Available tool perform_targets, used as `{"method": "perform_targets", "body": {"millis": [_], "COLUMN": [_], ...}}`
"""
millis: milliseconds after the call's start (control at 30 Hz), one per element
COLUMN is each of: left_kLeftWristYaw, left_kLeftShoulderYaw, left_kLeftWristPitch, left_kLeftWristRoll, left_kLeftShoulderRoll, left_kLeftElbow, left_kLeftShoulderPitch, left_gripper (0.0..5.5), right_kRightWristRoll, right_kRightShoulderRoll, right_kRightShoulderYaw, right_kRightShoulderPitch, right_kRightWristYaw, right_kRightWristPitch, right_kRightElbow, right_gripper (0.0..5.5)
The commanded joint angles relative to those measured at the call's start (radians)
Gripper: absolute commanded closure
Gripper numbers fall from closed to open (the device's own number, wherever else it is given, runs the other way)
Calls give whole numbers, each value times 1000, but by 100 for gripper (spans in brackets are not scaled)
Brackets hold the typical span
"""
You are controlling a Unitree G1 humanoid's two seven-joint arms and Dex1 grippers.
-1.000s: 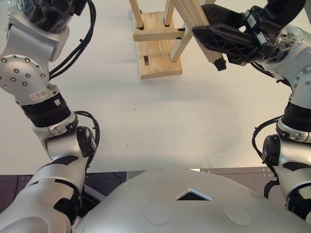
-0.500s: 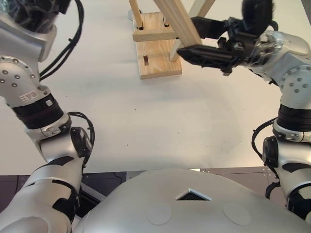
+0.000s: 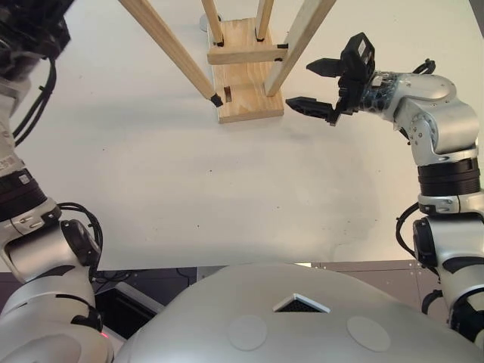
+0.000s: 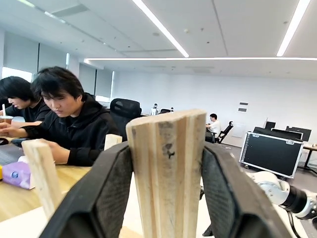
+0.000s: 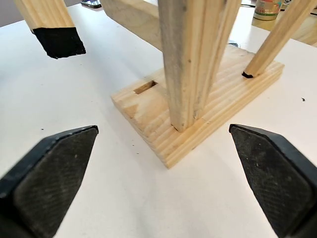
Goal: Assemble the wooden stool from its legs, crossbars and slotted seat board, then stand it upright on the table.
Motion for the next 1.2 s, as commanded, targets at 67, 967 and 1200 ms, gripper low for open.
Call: {"method": "perform_targets", "body": {"millis": [67,967,1200], "left_kLeftWristYaw": [-29,-169,-257], "left_kLeftShoulderYaw": [-50,-24,-64], "left_kLeftWristPitch": [-95,-250,-228], "left_kLeftWristRoll": [113,238,282], "left_kLeftShoulderRoll": [-44,-149,-107], "left_kLeftElbow": [137,612,535], "left_kLeftShoulderPitch": [-21,-159,-56], "left_gripper": [350,351,351], "right_kRightWristRoll": [35,-29,-48], "right_kRightShoulderRoll": [91,153,146], "right_kRightShoulderYaw": [-72,-73,-71], "right_kRightShoulderPitch": [-141,-369,-376], "right_kRightWristYaw": [43,304,315], "right_kRightWristPitch": [-117,-89,-89], "right_kRightElbow": [189,523,549], "right_gripper": [61,319,321]}}
